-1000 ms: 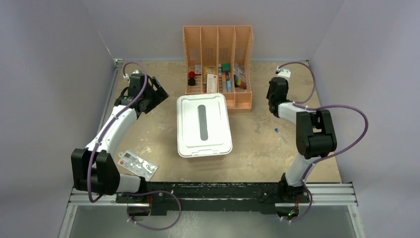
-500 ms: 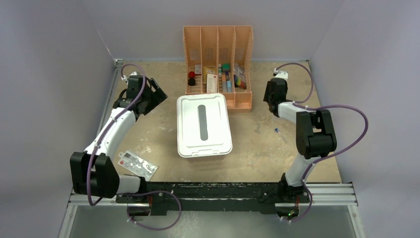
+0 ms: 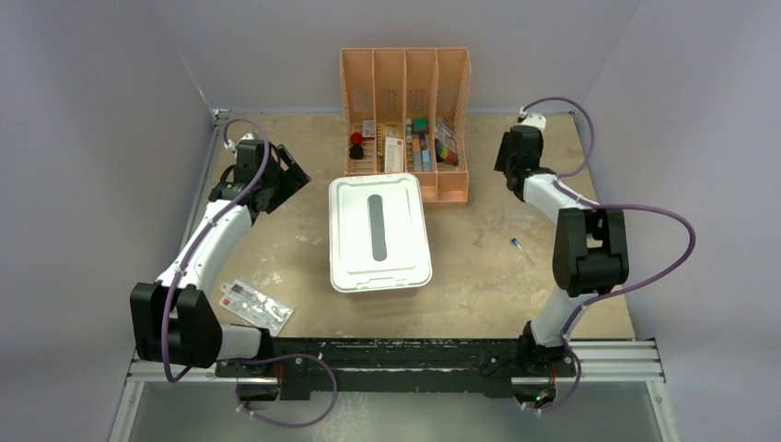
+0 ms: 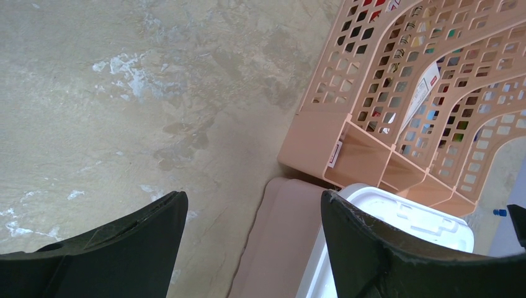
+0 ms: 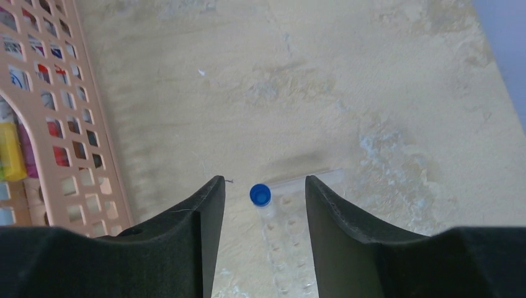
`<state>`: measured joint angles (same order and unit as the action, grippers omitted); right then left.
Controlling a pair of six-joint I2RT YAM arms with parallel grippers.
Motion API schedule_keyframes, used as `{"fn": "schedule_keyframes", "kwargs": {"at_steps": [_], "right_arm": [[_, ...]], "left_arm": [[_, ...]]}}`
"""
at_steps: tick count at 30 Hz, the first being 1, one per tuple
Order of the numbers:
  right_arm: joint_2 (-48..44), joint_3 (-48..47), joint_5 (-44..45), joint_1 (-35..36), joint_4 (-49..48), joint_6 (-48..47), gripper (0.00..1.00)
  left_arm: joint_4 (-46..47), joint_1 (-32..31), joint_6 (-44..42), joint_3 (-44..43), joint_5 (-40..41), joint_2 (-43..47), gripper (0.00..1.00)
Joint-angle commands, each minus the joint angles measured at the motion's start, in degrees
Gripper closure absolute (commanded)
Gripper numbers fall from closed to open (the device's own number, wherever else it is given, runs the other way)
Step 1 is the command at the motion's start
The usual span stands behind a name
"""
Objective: Organize the chemistry lab equipment
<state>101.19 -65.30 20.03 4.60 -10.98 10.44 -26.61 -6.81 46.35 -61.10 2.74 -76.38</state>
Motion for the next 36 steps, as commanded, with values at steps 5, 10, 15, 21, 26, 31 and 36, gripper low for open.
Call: {"fn": "schedule_keyframes", "kwargs": {"at_steps": [5,10,15,21,26,31,36], "right_arm": [[0.7,-5.9,-1.8,-1.4,6.2,-1.7,0.60],[2.4,-8.0,-4.4,-1.7,8.9,-2.5,0.60],[4.7,-10.2,-6.2,-1.8,10.3,-2.6,0.57],[7.2,-12.3,-5.0,-1.9,10.9,-2.8,0.61],[7.9,-13.4,-5.1,-2.0,10.9,-3.7,0.66],[7.2,-13.5,-5.6,-2.1,11.8,-4.1,0.68],[6.3,-12.7,-4.4,-2.2,12.8,-4.6,0.73]], "left_arm": [[1.7,0.6,-0.3,-0.8,-0.6,1.8,0.22],[1.4,0.7,-0.6,-0.9,-0.7,1.9,0.22],[0.8,0.8,-1.0,-1.3,-0.9,1.8,0.22],[0.0,1.0,-1.7,-1.6,-0.8,2.0,0.22],[-0.6,1.1,-2.2,-2.0,-0.9,2.0,0.22],[-0.7,1.2,-2.6,-2.2,-1.0,2.0,0.22],[-0.7,1.2,-2.7,-2.1,-1.1,2.0,0.22]]}}
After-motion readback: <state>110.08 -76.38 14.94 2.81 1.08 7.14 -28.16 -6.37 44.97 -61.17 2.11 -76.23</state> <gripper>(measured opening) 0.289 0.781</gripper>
